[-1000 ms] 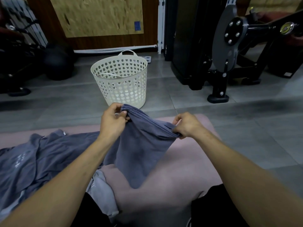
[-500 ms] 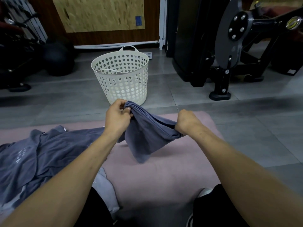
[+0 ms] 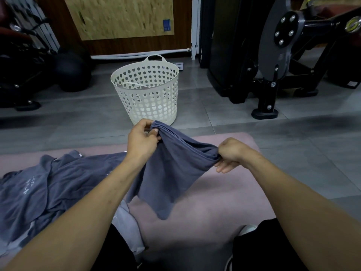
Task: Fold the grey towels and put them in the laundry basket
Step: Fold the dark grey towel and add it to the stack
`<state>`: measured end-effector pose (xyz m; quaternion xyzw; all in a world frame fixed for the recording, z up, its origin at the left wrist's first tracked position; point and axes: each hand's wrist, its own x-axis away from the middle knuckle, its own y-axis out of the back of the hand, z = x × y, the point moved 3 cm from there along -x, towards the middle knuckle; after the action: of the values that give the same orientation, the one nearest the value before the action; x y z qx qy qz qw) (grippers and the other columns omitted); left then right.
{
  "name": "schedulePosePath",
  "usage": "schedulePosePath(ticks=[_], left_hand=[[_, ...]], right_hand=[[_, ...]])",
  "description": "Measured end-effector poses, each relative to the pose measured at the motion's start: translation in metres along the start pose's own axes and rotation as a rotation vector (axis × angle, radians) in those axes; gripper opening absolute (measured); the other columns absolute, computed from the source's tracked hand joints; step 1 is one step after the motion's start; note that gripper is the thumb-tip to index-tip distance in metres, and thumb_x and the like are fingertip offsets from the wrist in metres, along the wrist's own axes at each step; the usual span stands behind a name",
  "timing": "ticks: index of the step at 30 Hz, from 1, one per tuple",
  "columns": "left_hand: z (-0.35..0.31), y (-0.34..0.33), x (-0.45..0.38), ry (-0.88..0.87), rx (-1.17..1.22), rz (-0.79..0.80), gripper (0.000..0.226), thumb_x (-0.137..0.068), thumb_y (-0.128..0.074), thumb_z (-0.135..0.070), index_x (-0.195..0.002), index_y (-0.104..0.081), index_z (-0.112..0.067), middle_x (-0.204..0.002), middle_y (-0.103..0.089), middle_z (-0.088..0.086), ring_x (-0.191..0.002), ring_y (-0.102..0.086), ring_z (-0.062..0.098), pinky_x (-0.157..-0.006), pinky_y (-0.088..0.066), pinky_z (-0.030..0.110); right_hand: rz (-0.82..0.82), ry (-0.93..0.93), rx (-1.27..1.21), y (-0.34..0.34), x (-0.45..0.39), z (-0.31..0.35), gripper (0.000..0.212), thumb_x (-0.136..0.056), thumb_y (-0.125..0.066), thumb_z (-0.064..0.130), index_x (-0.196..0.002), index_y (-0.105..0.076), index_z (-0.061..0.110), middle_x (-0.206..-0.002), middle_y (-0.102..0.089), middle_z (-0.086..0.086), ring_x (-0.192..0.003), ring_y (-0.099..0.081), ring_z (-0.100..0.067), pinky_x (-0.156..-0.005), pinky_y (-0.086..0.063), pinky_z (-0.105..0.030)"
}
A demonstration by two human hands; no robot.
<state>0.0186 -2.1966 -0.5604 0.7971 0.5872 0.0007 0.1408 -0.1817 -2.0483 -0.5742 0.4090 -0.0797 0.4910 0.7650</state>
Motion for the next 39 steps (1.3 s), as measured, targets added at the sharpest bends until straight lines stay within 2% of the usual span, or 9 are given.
schedulePosePath(ticks=[5, 9, 17, 21, 24, 27, 32, 35, 39], left_hand=[[-0.001, 0.003, 0.000, -0.001, 0.019, -0.020, 0.030, -0.096, -0.048, 0.002, -0.083, -0.056, -0.024, -0.085, -0.061, 0.002, -0.054, -0.062, -0.001, -0.058, -0.052, 0.015], [-0.002, 0.008, 0.003, 0.005, 0.012, -0.015, 0.029, -0.097, -0.048, 0.001, -0.083, -0.055, -0.023, -0.086, -0.061, 0.002, -0.056, -0.063, 0.000, -0.062, -0.054, 0.018], [-0.001, 0.009, 0.002, 0.028, -0.027, -0.012, 0.027, -0.096, -0.049, 0.000, -0.083, -0.056, -0.022, -0.086, -0.062, 0.002, -0.058, -0.064, 0.003, -0.062, -0.054, 0.021], [-0.004, 0.006, 0.004, -0.021, -0.144, -0.007, 0.027, -0.095, -0.049, -0.002, -0.083, -0.056, -0.025, -0.083, -0.063, 0.000, -0.067, -0.066, 0.013, -0.061, -0.054, 0.020], [0.002, 0.007, 0.000, 0.008, -0.291, 0.087, 0.027, -0.094, -0.049, -0.003, -0.081, -0.055, -0.026, -0.077, -0.063, 0.001, -0.063, -0.067, 0.020, -0.068, -0.056, 0.034], [0.012, 0.009, -0.001, 0.107, -0.321, 0.165, 0.028, -0.094, -0.048, -0.001, -0.080, -0.054, -0.024, -0.077, -0.061, 0.005, -0.057, -0.066, 0.020, -0.070, -0.058, 0.041], [0.011, 0.015, -0.002, 0.097, -0.313, 0.158, 0.033, -0.095, -0.047, -0.001, -0.081, -0.055, -0.030, -0.079, -0.061, 0.006, -0.055, -0.066, 0.019, -0.064, -0.058, 0.036], [0.006, 0.020, -0.004, 0.027, -0.299, 0.063, 0.033, -0.091, -0.046, 0.000, -0.079, -0.055, -0.029, -0.078, -0.062, 0.002, -0.064, -0.066, 0.023, -0.067, -0.056, 0.036], [0.013, 0.013, 0.001, 0.109, -0.416, 0.153, 0.026, -0.081, -0.043, 0.001, -0.075, -0.054, -0.021, -0.069, -0.063, 0.008, -0.070, -0.067, 0.033, -0.067, -0.059, 0.048]], right_hand=[[0.051, 0.059, -0.061, -0.001, -0.006, 0.000, 0.031, -0.091, -0.065, 0.024, -0.093, -0.063, -0.007, -0.074, -0.072, -0.021, -0.073, -0.073, -0.028, -0.072, -0.061, -0.033], [0.068, 0.086, 0.012, -0.001, -0.008, 0.002, 0.016, -0.087, -0.067, 0.009, -0.078, -0.061, -0.002, -0.073, -0.072, -0.021, -0.076, -0.073, -0.029, -0.071, -0.061, -0.031], [0.125, 0.089, 0.018, 0.001, 0.000, 0.005, 0.027, -0.082, -0.061, -0.008, -0.061, -0.051, 0.006, -0.066, -0.068, -0.018, -0.080, -0.074, -0.029, -0.065, -0.060, -0.023], [-0.062, 0.102, 0.171, 0.002, -0.006, 0.010, 0.018, -0.081, -0.055, 0.002, -0.064, -0.055, 0.005, -0.062, -0.069, -0.012, -0.065, -0.073, -0.025, -0.070, -0.059, -0.029], [-0.279, 0.097, 0.180, 0.007, -0.009, 0.011, 0.020, -0.085, -0.055, 0.015, -0.075, -0.065, 0.000, -0.056, -0.068, -0.012, -0.047, -0.067, -0.022, -0.056, -0.058, -0.027], [-0.267, 0.053, 0.146, 0.005, -0.009, 0.009, 0.021, -0.087, -0.057, 0.014, -0.076, -0.066, -0.001, -0.053, -0.067, -0.013, -0.044, -0.065, -0.023, -0.048, -0.055, -0.025], [-0.209, 0.084, -0.060, 0.010, -0.008, 0.010, 0.016, -0.084, -0.061, 0.003, -0.067, -0.063, 0.002, -0.062, -0.067, -0.019, -0.063, -0.069, -0.032, -0.075, -0.061, -0.042], [-0.344, 0.154, -0.219, 0.021, -0.003, 0.012, 0.013, -0.087, -0.055, 0.002, -0.080, -0.065, -0.002, -0.062, -0.068, -0.018, -0.058, -0.069, -0.028, -0.066, -0.062, -0.039], [-0.421, 0.156, -0.063, 0.015, 0.005, 0.011, 0.024, -0.083, -0.041, -0.001, -0.076, -0.064, 0.000, -0.059, -0.068, -0.016, -0.049, -0.068, -0.027, -0.053, -0.060, -0.039]])
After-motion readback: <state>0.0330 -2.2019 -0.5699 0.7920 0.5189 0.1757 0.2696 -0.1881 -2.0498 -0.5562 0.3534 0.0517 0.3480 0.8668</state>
